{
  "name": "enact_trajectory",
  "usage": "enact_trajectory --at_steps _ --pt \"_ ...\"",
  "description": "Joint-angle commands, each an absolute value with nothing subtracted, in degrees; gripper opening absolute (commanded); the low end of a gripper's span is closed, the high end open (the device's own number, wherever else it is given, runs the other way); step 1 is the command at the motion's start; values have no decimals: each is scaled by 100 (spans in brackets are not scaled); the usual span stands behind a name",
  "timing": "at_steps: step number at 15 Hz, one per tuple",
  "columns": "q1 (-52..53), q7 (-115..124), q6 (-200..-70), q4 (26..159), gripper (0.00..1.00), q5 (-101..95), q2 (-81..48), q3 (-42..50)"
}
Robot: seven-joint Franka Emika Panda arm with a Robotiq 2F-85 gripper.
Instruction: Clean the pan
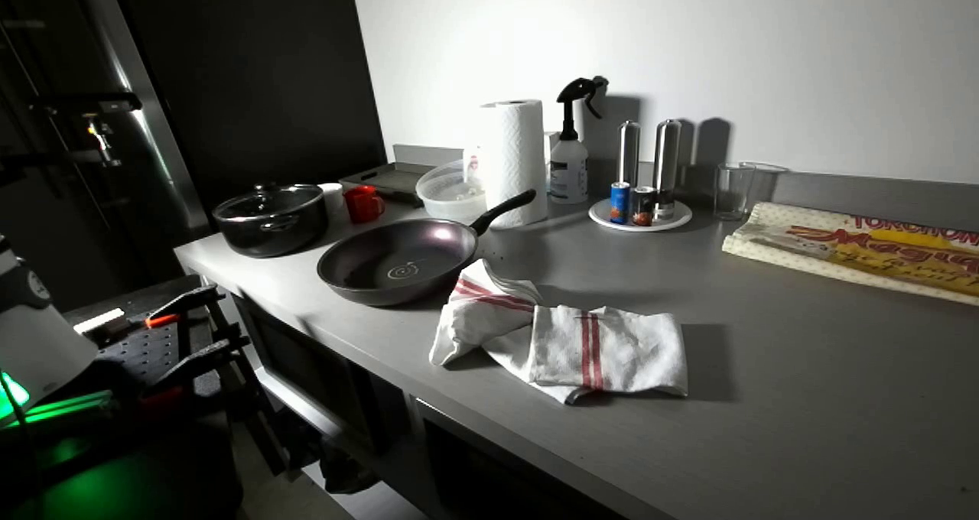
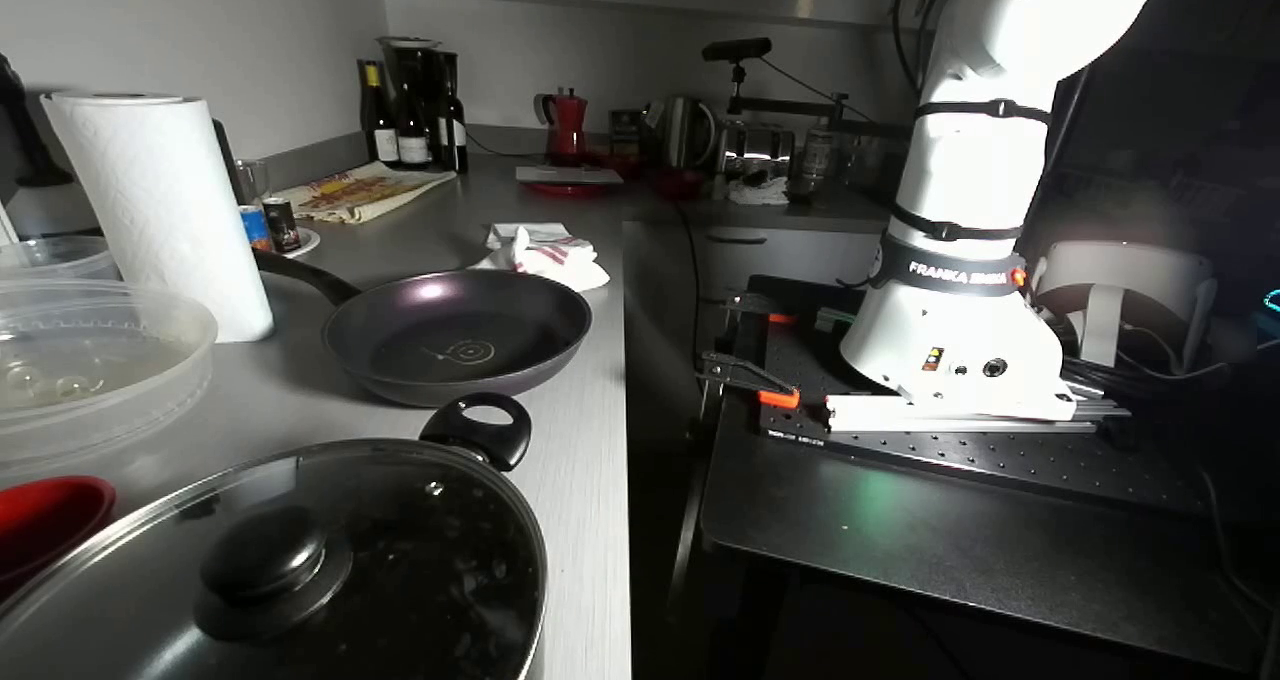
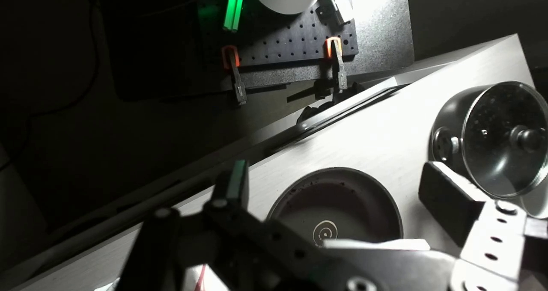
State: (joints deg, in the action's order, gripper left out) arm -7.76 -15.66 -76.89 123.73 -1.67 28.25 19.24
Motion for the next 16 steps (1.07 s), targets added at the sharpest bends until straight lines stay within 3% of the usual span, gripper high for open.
enact_trajectory --at_steps 1,16 --pt "-778 -1601 -7979 12167 100 -87 2192 1797" --pt "-930 -1673 -9472 11614 100 -110 160 1486"
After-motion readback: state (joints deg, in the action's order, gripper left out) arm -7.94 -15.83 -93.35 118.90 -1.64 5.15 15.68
